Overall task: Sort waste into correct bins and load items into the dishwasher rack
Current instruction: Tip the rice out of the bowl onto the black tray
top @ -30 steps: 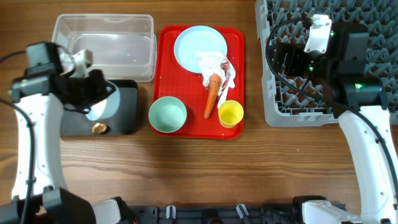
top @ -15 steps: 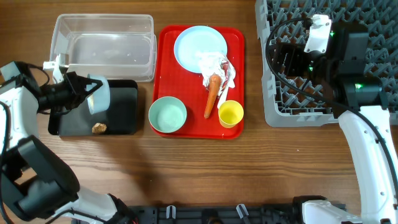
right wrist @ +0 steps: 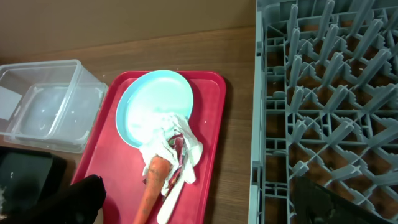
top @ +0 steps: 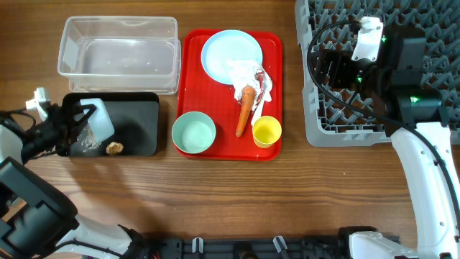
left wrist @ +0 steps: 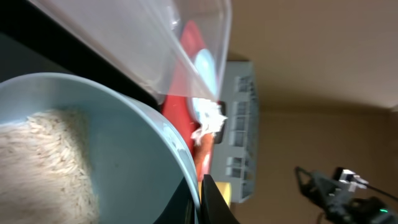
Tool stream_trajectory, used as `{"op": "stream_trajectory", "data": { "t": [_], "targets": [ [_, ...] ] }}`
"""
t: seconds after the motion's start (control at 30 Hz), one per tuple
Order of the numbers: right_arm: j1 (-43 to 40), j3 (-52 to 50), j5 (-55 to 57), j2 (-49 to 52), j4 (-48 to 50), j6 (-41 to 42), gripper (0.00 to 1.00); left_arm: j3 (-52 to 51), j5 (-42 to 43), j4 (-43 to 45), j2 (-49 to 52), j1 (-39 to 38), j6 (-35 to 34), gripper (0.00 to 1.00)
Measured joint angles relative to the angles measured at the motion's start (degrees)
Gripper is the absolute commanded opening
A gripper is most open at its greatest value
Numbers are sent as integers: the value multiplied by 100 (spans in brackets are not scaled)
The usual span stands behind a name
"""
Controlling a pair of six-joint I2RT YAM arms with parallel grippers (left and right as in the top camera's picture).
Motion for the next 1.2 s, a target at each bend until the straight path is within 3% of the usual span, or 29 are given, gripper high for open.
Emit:
{"op": "stream_trajectory", "data": {
  "t": [0.2,0.33,0.83,1.2],
  "targets": [
    [0,0,0,0,-24,0,99,-59,1193,42,0,101,61,4],
    [0,0,0,0,-37,0,99,-59,1565,-50,0,101,48,4],
    [0,0,0,0,-37,-7,99,-59,1757,-199,0,107,-378,4],
    [0,0,0,0,-37,-9,99,-66,1764,-946,0,107,-922,4]
  ]
}}
